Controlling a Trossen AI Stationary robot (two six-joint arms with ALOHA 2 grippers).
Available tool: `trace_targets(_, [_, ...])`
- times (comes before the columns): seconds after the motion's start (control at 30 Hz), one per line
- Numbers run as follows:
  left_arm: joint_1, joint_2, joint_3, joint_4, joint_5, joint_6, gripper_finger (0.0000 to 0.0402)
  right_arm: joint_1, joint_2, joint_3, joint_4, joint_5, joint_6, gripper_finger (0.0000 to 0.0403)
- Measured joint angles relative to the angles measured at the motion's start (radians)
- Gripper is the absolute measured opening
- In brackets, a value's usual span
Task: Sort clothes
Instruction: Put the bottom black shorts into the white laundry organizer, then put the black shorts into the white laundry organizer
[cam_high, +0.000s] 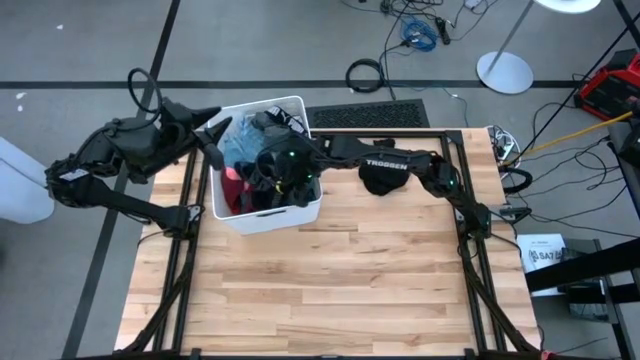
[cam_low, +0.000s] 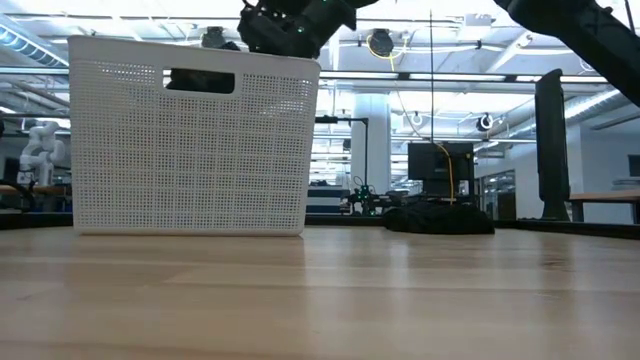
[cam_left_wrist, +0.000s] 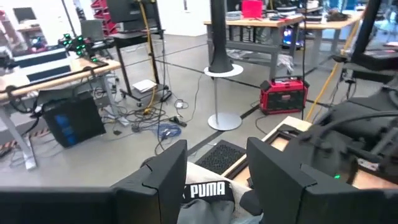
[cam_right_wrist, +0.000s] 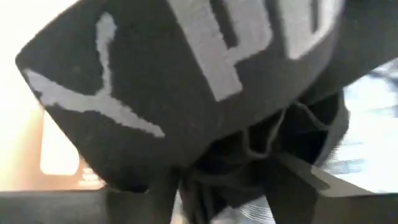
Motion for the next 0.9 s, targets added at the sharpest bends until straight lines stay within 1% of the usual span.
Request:
trace_targets(0.17, [0.0,0.0,0.0,0.0,-0.019,-0.014,0.0175,0.003,-0.059,0.0,0.006,0.097,-0.108,0.0216])
trace_targets(0.37, [0.0,0.0,0.0,0.0,-0.033,-0.038,0.0175,-0.024,-0.172,0.0,-0.01,0.206,-0.161,0.0218])
trace_targets(0.53, [0.0,0.002,0.0,0.0,-0.036,-0.057,0.0175,-0.085,-0.276,0.0,-0.022,0.21,-0.122,0.0213])
trace_targets(0.63, [0.0,0.005,0.0,0.0,-0.036,-0.058,0.0175,-0.139,-0.327,0.0,-0.116,0.208,-0.066,0.0213])
trace_targets(0.8, [0.0,0.012,0.0,-0.001,-0.036,-0.058,0.0175,-0.261,-0.368,-0.001,-0.431,0.211,0.054,0.0212])
trace_targets(0.87, [0.0,0.015,0.0,-0.001,-0.04,-0.058,0.0175,-0.307,-0.367,-0.031,-0.533,0.213,0.078,0.0212])
trace_targets(0.9, [0.0,0.019,0.0,-0.001,-0.043,-0.058,0.0175,-0.326,-0.367,-0.062,-0.554,0.214,0.086,0.0212])
